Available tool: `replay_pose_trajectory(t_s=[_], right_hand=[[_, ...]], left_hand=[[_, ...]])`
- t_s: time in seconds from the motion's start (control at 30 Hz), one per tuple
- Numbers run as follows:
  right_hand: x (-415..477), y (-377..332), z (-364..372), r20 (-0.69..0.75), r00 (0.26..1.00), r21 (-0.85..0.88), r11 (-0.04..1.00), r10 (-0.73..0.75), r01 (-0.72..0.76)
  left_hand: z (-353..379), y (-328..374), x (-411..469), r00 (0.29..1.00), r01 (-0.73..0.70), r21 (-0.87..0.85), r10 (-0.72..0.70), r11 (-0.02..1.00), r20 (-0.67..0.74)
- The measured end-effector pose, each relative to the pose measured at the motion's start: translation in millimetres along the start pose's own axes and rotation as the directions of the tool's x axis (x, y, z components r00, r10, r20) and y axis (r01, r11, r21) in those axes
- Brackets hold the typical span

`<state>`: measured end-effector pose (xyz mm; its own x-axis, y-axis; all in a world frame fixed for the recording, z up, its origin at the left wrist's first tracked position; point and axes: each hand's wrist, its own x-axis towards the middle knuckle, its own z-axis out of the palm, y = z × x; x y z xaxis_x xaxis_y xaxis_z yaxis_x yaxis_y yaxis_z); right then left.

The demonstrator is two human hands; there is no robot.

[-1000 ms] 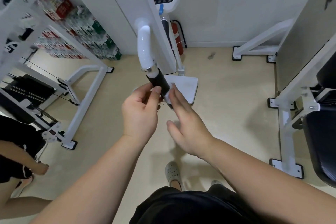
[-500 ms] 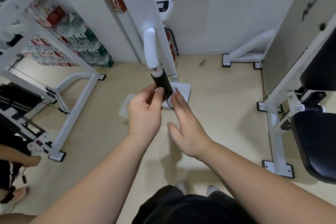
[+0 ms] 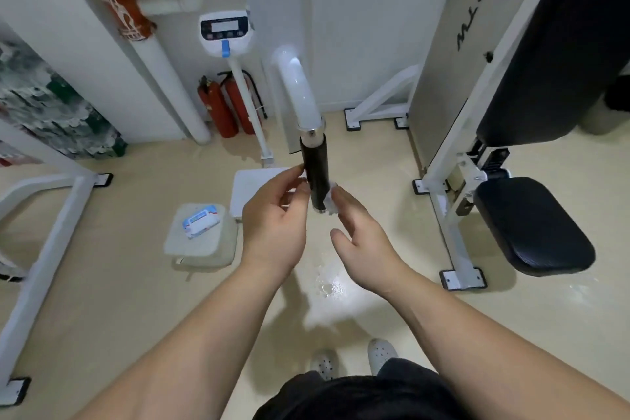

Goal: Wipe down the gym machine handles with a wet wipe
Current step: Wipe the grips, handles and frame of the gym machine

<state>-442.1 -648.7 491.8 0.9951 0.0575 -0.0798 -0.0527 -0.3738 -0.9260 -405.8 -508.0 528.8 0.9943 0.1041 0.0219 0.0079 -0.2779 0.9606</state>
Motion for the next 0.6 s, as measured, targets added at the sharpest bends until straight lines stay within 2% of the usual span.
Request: replay_pose_trajectory(t_s=[0.07, 0.1, 0.13, 0.2, 0.27, 0.33, 0.4, 0.6], right_hand=[[-10, -1, -3, -0.051, 0.999, -0.014, 1.0, 0.001, -0.002], [-16, 0, -6, -0.072, 0.997, -0.027, 1.0, -0.001, -0.001], [-24, 2, -10, -0.093, 0.996, -0.041, 0.999, 0.0, -0.004], [-43, 4, -21, -0.144, 0.99, -0.058, 0.998, 0.015, -0.024], [-62, 4, -34, -0.184, 0.983, -0.065, 0.998, 0.01, -0.023], [-79, 6, -50, -0.23, 0.973, -0.082, 0.996, -0.001, -0.019], [-95, 9, -72, -0.298, 0.954, -0.089, 0.995, 0.013, -0.042], [-146, 27, -153, -0.494, 0.869, -0.058, 0.998, 0.003, -0.036]], left_hand=[[4, -10, -13, 0.992, 0.01, -0.012, -0.012, 1.0, -0.129], [8, -15, -21, 0.989, 0.022, -0.052, -0.029, 0.998, -0.144], [15, -19, -30, 0.993, 0.043, -0.091, -0.052, 0.995, -0.105], [33, -21, -46, 0.991, 0.115, -0.152, -0.102, 0.982, 0.091], [54, -16, -56, 0.943, 0.186, -0.195, -0.12, 0.963, 0.31], [78, -3, -60, 0.884, 0.215, -0.226, -0.091, 0.95, 0.459], [103, 14, -64, 0.843, 0.198, -0.236, -0.043, 0.951, 0.536], [187, 56, -87, 0.778, 0.157, -0.234, 0.026, 0.959, 0.627]])
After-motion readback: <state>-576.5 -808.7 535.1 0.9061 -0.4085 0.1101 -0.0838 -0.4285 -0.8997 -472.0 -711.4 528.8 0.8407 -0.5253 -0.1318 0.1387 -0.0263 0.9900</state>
